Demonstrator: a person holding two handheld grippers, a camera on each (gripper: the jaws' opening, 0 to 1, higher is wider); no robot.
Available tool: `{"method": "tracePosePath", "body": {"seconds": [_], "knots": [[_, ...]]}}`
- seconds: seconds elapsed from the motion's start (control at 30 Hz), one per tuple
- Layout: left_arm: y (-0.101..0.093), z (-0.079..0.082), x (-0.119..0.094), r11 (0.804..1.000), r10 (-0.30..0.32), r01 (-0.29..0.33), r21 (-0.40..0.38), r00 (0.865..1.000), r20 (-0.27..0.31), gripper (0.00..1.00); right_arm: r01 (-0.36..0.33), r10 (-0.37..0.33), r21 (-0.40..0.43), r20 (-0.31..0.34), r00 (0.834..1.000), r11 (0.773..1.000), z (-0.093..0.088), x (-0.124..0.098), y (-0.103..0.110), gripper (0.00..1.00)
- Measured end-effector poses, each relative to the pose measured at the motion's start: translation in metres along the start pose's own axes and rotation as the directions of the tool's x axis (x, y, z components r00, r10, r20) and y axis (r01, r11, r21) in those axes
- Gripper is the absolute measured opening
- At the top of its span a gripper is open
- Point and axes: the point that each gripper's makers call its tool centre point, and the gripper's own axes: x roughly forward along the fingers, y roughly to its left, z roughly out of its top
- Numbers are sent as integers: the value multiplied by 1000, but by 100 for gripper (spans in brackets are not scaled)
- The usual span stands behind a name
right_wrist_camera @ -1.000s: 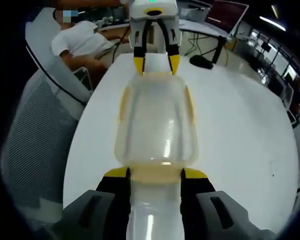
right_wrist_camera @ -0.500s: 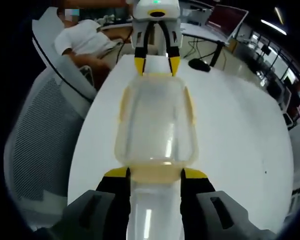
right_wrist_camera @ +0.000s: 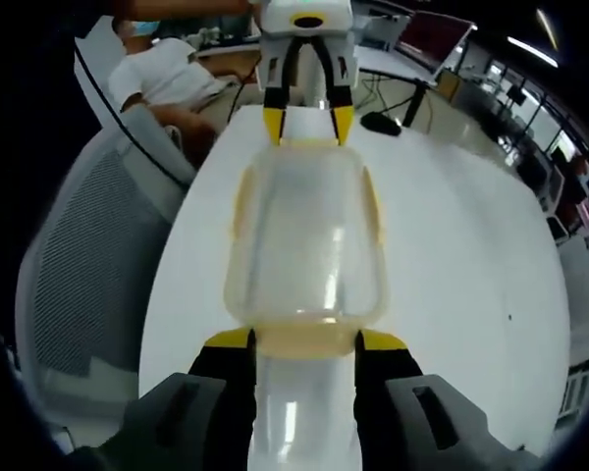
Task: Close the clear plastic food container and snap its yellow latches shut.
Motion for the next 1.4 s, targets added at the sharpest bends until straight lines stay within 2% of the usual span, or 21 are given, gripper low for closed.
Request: {"method": "tracePosePath", "body": {"seconds": [0.8,1.4], "knots": [[11,57,29,999,-18,17,43,1000,17,32,30,-28,36,-48,998,999,-55,-33,-5,35],[15,88,55,999,-24,22,49,999,30,32,49,-46,39,-77,996,998,-91,-49,-9,35]]}}
